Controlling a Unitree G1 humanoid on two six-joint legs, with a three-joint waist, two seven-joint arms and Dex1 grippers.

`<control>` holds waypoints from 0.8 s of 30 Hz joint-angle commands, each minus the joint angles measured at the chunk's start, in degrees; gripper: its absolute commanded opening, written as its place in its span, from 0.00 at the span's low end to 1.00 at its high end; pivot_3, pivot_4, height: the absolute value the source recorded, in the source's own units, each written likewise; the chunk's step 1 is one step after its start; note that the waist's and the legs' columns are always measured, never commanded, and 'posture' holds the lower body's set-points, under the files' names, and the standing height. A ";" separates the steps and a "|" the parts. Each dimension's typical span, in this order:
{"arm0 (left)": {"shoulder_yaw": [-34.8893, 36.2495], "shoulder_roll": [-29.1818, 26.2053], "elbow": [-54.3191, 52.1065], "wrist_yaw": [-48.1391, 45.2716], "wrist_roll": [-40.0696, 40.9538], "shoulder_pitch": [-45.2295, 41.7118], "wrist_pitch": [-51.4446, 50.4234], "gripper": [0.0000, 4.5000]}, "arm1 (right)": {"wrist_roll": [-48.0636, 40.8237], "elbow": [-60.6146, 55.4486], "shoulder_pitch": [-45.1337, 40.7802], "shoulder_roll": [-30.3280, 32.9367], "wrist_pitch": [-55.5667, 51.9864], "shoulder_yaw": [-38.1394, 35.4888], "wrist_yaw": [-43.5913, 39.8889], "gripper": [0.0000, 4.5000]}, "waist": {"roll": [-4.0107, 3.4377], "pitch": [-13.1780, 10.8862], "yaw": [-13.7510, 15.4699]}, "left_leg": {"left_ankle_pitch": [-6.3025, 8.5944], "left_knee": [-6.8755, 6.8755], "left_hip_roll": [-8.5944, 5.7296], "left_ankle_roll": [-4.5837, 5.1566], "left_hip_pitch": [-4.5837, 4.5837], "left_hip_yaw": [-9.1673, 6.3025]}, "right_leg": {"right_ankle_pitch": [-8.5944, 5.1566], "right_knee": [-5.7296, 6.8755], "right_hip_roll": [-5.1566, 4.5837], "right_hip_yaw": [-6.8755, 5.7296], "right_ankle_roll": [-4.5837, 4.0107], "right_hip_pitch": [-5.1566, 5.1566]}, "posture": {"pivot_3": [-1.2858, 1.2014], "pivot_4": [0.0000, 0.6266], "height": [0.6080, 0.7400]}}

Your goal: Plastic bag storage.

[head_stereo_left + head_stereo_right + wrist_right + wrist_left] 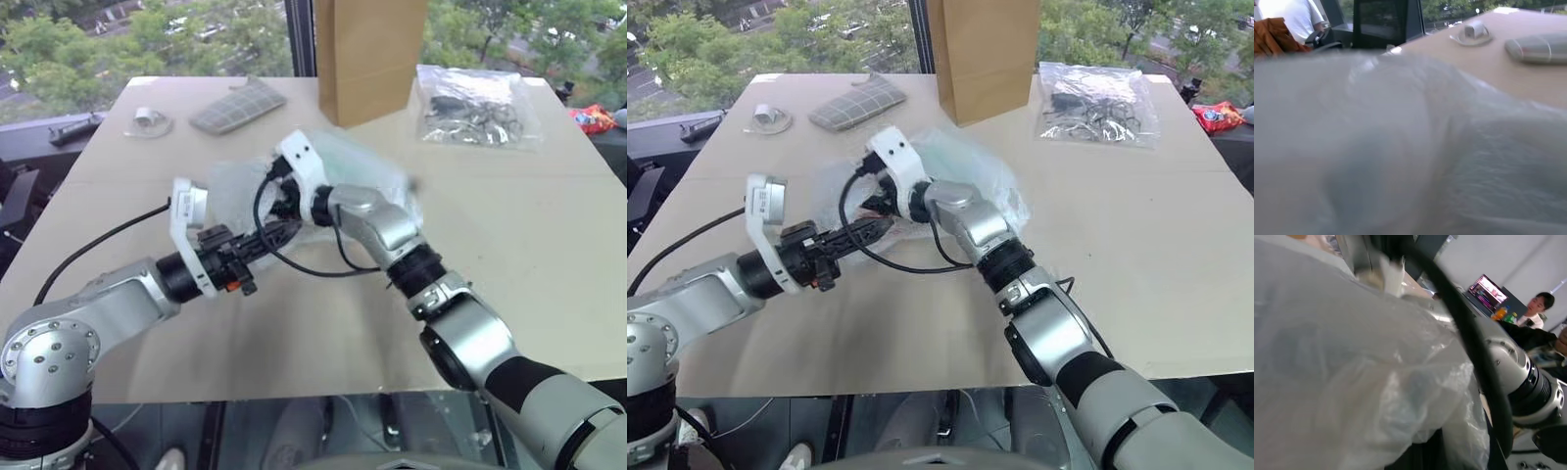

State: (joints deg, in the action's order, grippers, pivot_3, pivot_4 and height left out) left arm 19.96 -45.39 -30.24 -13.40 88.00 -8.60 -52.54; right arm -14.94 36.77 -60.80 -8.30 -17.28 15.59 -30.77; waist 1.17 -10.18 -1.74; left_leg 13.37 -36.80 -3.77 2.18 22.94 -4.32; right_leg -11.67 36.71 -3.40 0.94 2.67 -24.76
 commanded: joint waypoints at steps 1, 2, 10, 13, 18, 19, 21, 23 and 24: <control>1.96 0.76 -0.04 2.30 1.53 -0.10 2.49 0.00 | 1.02 -14.14 4.90 1.76 -0.93 0.70 -1.46 0.98 | 0.00 0.00 -0.08 | 0.00 0.03 0.03 -0.01 0.00 0.00 | -0.01 0.02 0.00 0.01 -0.01 -0.03 | 0.52 0.24 1.00; 1.93 1.03 0.65 3.11 1.57 -0.55 2.89 0.00 | 1.13 -19.73 7.13 4.04 -3.35 0.74 -1.64 0.98 | -0.01 0.00 -0.01 | -0.01 0.10 0.07 -0.04 -0.01 -0.02 | -0.02 0.01 -0.09 0.01 -0.03 -0.04 | 0.52 0.24 1.00; 0.47 1.83 3.87 5.21 0.21 -3.39 3.77 0.00 | 1.69 -58.53 21.38 25.14 -22.85 -1.32 -1.48 0.98 | -0.02 -0.01 0.91 | -0.02 0.07 0.04 -0.09 -0.03 -0.03 | -0.05 0.05 -0.18 -0.05 -0.08 -0.03 | 0.52 0.24 1.00; 0.08 1.97 4.66 5.08 -0.27 -4.41 3.64 0.00 | 3.74 -65.04 24.32 30.04 -26.94 -2.15 0.82 0.98 | -0.01 0.00 0.82 | -0.02 0.08 0.08 -0.09 -0.05 0.00 | -0.06 0.08 -0.16 -0.03 -0.09 -0.03 | 0.52 0.24 1.00; -0.10 2.02 5.27 4.63 -0.80 -5.12 3.28 0.00 | 5.66 -68.91 26.88 32.51 -33.03 -3.45 4.94 0.98 | -0.01 0.00 0.86 | -0.03 0.05 0.09 -0.09 -0.08 0.06 | -0.06 0.10 -0.16 0.01 -0.08 -0.01 | 0.52 0.24 1.00; -0.24 2.00 5.26 4.54 -0.88 -5.29 3.15 0.00 | 5.54 -68.58 27.39 32.13 -34.16 -3.24 5.42 0.98 | 0.00 0.00 0.90 | -0.03 0.03 0.09 -0.09 -0.07 0.06 | -0.06 0.09 -0.17 0.01 -0.08 0.00 | 0.52 0.24 1.00; -0.43 1.79 5.29 4.07 -1.28 -5.57 2.91 0.00 | 6.05 -67.25 28.09 31.75 -35.00 -2.07 6.05 0.98 | 0.01 0.01 0.99 | -0.03 0.01 0.08 -0.09 -0.07 0.07 | -0.06 0.09 -0.17 0.00 -0.08 0.02 | 0.52 0.24 1.00; -0.44 1.58 5.23 4.03 -1.46 -6.01 2.83 0.00 | 8.26 -62.68 29.08 31.74 -32.60 -0.29 7.06 0.98 | 0.01 0.01 1.02 | -0.03 0.01 0.08 -0.09 -0.06 0.06 | -0.06 0.08 -0.19 0.00 -0.08 0.02 | 0.52 0.24 1.00; -0.37 1.48 5.07 4.03 -1.48 -6.07 2.81 0.00 | 9.55 -60.60 29.52 32.16 -30.80 0.46 7.39 0.98 | 0.01 0.02 1.03 | -0.03 0.01 0.08 -0.09 -0.07 0.06 | -0.06 0.08 -0.18 0.01 -0.08 0.02 | 0.52 0.24 1.00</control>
State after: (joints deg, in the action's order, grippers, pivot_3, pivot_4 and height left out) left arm 19.20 -43.21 -24.11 -8.75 86.67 -13.75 -49.80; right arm -7.90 -26.08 -32.01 23.23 -51.04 15.16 -24.42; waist 1.18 -10.16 -0.71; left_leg 13.34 -36.80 -3.69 2.09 22.87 -4.25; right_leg -11.73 36.79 -3.58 0.94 2.59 -24.73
